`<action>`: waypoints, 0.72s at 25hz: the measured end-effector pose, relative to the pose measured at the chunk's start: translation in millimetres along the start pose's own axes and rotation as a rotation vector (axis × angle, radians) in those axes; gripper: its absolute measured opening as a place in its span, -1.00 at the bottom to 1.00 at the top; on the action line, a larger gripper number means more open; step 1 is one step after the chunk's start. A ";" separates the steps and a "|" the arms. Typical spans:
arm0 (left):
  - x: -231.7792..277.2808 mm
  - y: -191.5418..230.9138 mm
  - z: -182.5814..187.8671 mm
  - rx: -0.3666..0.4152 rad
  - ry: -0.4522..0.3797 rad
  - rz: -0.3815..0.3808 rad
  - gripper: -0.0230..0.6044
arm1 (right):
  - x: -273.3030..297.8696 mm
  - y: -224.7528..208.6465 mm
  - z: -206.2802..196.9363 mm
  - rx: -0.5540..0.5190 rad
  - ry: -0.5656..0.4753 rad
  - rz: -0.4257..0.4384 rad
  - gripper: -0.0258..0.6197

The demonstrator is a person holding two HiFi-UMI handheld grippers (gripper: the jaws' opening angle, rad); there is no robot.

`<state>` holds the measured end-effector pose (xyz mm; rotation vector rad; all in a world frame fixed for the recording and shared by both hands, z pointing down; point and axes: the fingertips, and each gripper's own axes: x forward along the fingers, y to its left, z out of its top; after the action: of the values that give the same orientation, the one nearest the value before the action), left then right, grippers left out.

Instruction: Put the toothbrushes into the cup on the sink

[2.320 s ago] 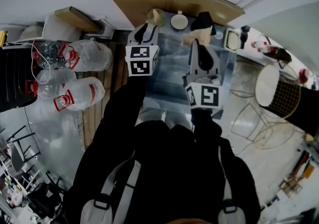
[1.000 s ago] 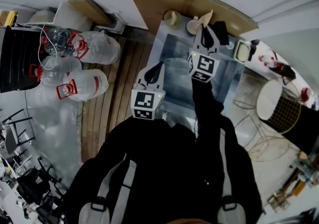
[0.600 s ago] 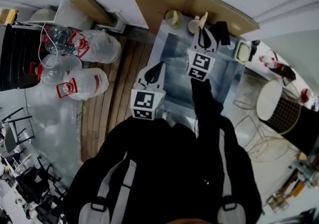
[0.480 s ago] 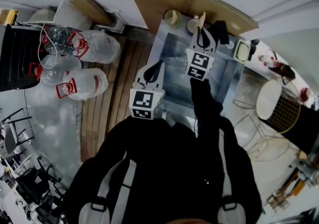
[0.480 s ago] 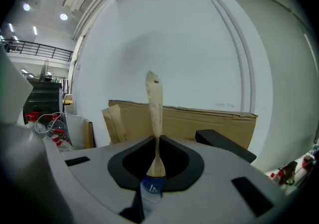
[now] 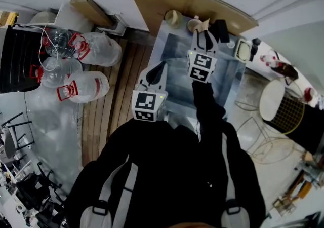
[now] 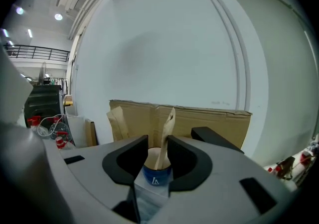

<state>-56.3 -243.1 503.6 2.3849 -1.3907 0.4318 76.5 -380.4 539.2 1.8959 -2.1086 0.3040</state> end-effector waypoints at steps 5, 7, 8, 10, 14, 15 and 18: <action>-8.9 -2.0 3.8 0.007 -0.021 0.010 -0.92 | -17.9 -4.9 9.4 -0.011 -0.044 0.006 -0.60; -13.1 -4.8 6.6 0.014 -0.034 0.011 -0.92 | -26.1 -4.0 11.6 0.007 -0.042 0.025 -0.60; -15.3 -6.6 7.9 0.016 -0.041 0.009 -0.92 | -30.8 -3.3 13.4 0.016 -0.044 0.035 -0.60; -21.0 -10.5 10.7 0.018 -0.053 -0.001 -0.92 | -42.3 -1.6 19.7 0.030 -0.063 0.053 -0.60; -34.8 -18.5 17.9 0.043 -0.079 -0.007 -0.92 | -73.2 4.0 30.8 0.062 -0.107 0.108 -0.61; -37.9 -20.1 19.8 0.050 -0.086 -0.007 -0.92 | -81.2 4.7 32.5 0.063 -0.116 0.117 -0.61; -50.1 -21.6 24.2 0.061 -0.108 0.002 -0.92 | -107.1 6.9 35.4 0.066 -0.134 0.129 -0.63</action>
<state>-59.0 -205.2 457.6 2.4894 -1.4454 0.3553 77.1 -292.0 468.8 1.8671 -2.3417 0.2847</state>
